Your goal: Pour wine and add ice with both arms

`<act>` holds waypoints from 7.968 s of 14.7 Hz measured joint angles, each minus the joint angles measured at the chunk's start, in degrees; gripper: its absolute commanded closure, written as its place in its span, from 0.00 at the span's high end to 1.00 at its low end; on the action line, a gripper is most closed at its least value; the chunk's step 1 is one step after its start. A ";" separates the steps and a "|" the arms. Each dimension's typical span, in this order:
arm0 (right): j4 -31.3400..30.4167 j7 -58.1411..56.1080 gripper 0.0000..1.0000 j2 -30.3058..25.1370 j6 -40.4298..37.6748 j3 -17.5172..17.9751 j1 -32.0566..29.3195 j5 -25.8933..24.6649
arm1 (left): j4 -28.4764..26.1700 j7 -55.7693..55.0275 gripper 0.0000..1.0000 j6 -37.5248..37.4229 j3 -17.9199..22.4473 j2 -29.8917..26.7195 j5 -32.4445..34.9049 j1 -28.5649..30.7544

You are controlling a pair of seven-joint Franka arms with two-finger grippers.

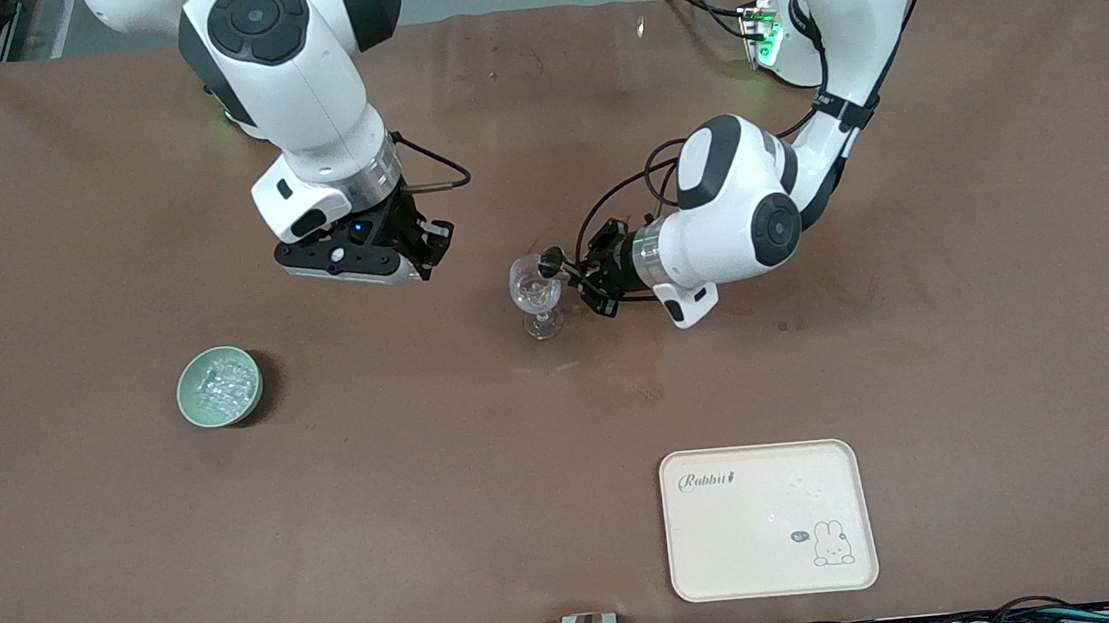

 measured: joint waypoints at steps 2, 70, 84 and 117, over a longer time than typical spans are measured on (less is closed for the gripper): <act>0.00 -0.04 0.04 0.02 0.00 -0.07 -0.02 0.00 | 0.33 -1.14 0.01 0.03 0.00 0.00 0.82 -0.20; -1.12 -0.14 0.52 12.08 10.54 0.72 9.86 0.00 | 27.88 41.71 0.11 -2.10 1.96 37.18 -45.79 31.33; 0.13 -11.10 1.00 8.92 10.21 -0.91 -1.19 -0.08 | 29.05 43.01 1.00 -2.55 2.00 35.65 -37.76 31.75; 4.81 -45.30 1.00 -13.27 -22.39 4.11 -38.19 -0.72 | 14.15 85.99 1.00 -39.88 8.47 -26.18 35.17 22.99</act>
